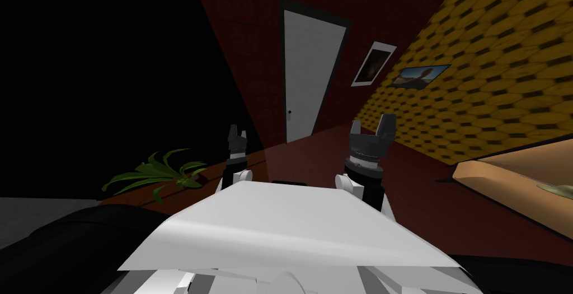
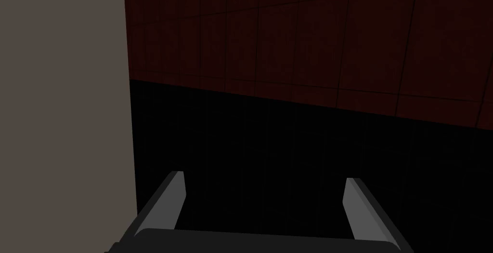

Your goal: Pull the door open

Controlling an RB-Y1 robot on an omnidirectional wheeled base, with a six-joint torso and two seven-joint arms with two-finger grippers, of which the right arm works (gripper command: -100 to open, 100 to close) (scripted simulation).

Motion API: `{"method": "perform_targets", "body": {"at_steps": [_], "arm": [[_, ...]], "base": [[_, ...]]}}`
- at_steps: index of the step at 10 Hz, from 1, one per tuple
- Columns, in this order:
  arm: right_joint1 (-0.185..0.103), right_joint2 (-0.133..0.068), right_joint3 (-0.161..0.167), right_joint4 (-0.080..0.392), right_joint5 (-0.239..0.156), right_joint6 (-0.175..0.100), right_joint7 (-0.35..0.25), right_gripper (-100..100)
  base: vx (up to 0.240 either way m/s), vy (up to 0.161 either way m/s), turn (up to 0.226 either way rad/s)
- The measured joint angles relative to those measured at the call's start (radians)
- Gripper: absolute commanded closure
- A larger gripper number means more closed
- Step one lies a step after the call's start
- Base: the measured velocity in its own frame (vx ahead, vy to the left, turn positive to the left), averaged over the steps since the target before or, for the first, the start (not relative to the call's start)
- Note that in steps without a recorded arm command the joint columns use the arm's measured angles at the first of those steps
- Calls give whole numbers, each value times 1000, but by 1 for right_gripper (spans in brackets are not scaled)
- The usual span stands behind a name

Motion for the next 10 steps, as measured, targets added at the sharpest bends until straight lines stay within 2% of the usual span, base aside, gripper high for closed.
{"method": "perform_targets", "body": {"at_steps": [3, 6, 9, 10], "arm": [[-11, -12, 1, 41, 37, -6, 20, -100], [-32, -28, -2, 100, 91, -7, 52, -100], [-68, -39, -2, 169, 145, -7, 85, -100], [-70, -47, -5, 188, 165, -8, 95, -100]], "base": [[192, 36, -2], [195, 53, 7], [134, 19, 9], [121, 25, 3]]}}
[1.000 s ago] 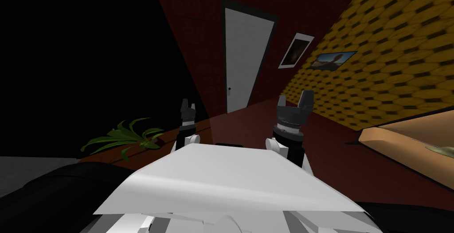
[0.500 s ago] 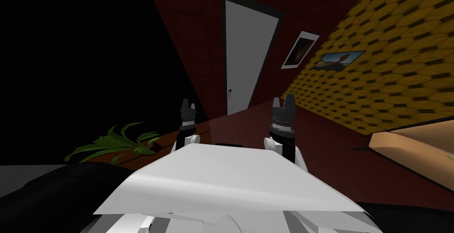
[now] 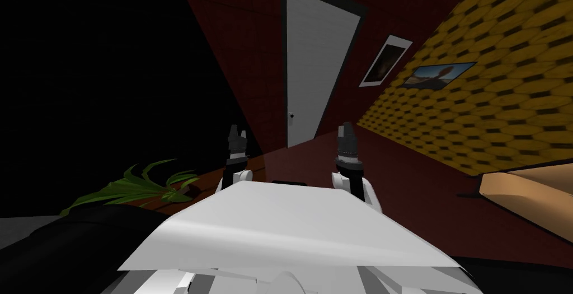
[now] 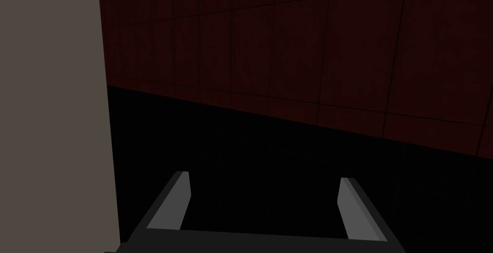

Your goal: Pull the door open

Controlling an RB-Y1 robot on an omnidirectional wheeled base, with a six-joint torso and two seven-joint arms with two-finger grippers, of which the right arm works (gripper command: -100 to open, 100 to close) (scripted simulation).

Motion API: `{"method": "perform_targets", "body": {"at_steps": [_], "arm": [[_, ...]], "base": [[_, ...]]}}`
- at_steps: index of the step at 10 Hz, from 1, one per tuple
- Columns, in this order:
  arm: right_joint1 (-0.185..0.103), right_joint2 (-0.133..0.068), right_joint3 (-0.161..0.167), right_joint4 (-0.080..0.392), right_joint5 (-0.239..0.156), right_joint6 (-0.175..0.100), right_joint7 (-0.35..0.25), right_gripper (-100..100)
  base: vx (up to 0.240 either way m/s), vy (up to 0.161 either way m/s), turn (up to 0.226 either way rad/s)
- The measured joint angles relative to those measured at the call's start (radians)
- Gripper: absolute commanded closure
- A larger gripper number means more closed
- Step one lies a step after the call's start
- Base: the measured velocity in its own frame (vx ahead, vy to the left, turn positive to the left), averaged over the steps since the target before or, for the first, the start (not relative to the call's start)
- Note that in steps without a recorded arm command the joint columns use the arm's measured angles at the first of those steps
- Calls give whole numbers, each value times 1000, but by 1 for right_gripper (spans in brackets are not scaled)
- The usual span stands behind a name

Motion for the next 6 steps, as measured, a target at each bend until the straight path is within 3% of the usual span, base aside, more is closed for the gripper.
{"method": "perform_targets", "body": {"at_steps": [6], "arm": [[-46, -21, -1, 130, 110, -11, 66, -100]], "base": [[130, 35, 8]]}}
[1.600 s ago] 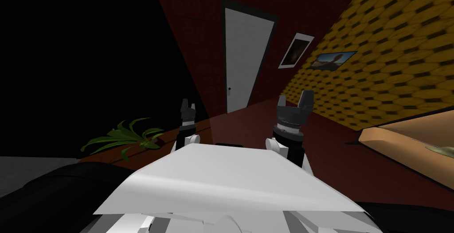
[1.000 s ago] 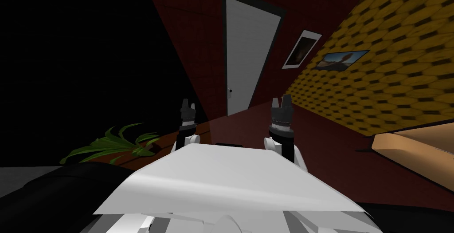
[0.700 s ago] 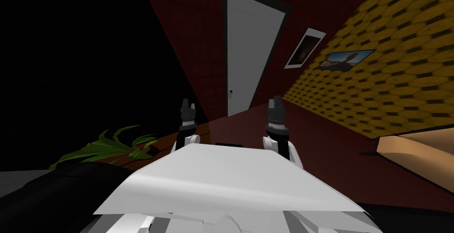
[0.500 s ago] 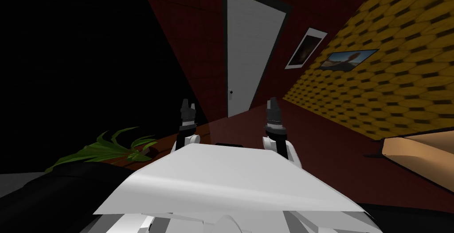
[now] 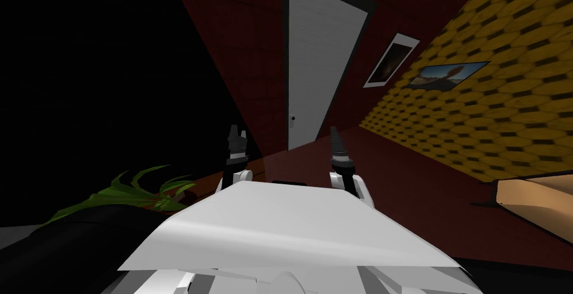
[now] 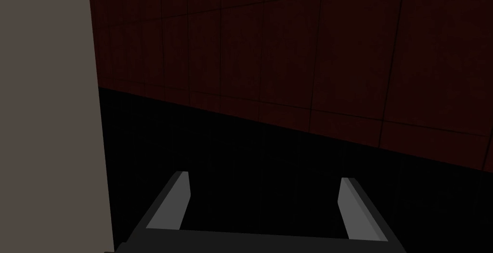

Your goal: Pull the door open

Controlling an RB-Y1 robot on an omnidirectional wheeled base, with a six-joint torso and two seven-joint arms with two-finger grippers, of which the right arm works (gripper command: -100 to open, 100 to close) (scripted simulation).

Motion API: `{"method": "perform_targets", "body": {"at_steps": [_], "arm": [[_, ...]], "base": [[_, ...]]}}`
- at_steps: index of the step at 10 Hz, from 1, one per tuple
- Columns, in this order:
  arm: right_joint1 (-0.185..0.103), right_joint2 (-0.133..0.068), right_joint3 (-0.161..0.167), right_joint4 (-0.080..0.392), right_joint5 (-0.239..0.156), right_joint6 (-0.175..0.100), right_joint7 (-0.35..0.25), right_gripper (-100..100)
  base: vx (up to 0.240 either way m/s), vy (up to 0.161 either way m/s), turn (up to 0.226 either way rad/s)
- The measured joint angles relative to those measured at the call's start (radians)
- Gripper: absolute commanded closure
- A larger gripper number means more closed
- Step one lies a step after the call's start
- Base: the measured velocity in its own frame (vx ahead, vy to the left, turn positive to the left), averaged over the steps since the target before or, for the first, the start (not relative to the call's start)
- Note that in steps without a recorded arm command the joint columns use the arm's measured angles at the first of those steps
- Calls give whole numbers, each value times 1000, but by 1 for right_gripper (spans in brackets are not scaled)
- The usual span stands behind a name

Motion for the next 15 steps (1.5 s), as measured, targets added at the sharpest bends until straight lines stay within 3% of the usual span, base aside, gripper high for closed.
{"method": "perform_targets", "body": {"at_steps": [7, 11, 15], "arm": [[-49, -31, -9, 145, 127, -11, 72, -100], [-80, -39, -3, 213, 200, -2, 112, -100], [-111, -47, -8, 301, 265, -16, 154, -100]], "base": [[106, 31, 7], [101, 25, 7], [100, 25, 6]]}}
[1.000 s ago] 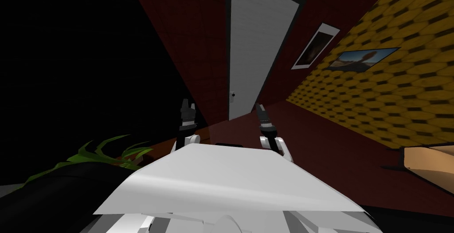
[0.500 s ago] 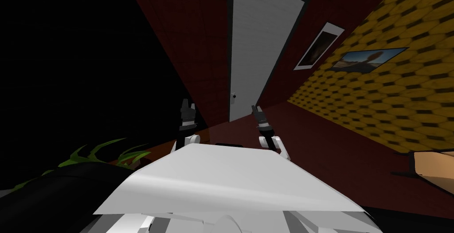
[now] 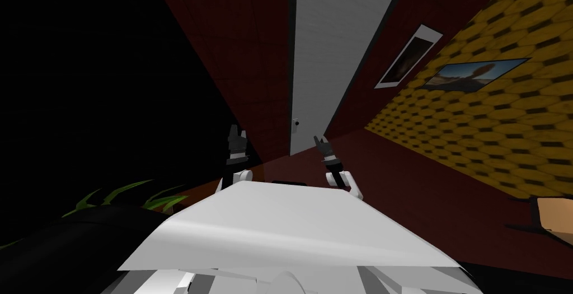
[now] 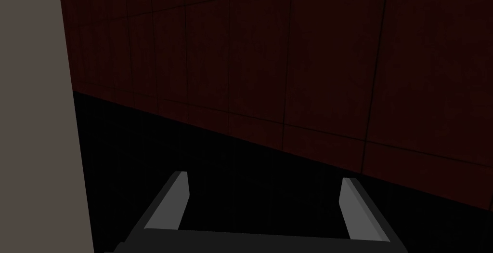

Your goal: Pull the door open

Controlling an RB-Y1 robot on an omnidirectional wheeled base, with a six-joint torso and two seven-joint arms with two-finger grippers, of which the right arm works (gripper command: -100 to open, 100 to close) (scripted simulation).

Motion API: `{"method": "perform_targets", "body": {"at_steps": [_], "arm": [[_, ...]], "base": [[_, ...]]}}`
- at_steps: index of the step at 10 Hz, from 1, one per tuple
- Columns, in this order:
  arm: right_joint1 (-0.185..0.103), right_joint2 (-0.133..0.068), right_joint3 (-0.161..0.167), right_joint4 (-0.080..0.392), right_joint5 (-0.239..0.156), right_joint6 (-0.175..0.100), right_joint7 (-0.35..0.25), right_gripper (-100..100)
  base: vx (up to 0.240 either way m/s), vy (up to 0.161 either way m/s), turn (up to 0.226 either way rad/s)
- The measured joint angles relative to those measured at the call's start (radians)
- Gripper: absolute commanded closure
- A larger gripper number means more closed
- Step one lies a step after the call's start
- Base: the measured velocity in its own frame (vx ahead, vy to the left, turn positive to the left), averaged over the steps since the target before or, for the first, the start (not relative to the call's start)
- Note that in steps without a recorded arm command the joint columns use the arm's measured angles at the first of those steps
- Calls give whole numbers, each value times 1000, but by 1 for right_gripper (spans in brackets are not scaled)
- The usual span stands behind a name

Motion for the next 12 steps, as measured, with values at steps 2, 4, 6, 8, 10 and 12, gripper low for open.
{"method": "perform_targets", "body": {"at_steps": [2, 4, 6, 8, 10, 12], "arm": [[-9, -9, -1, 28, 32, 3, 15, -100], [-23, -12, 1, 63, 66, 3, 34, -100], [-45, -21, -6, 111, 94, -3, 51, -100], [-63, -26, -11, 170, 134, -17, 81, -100], [-71, -31, -5, 195, 175, -9, 99, -100], [-84, -38, -4, 225, 209, -4, 112, -100]], "base": [[102, 24, 7], [101, 33, 6], [112, 28, 10], [150, 33, 4], [130, 27, 9], [105, 24, 5]]}}
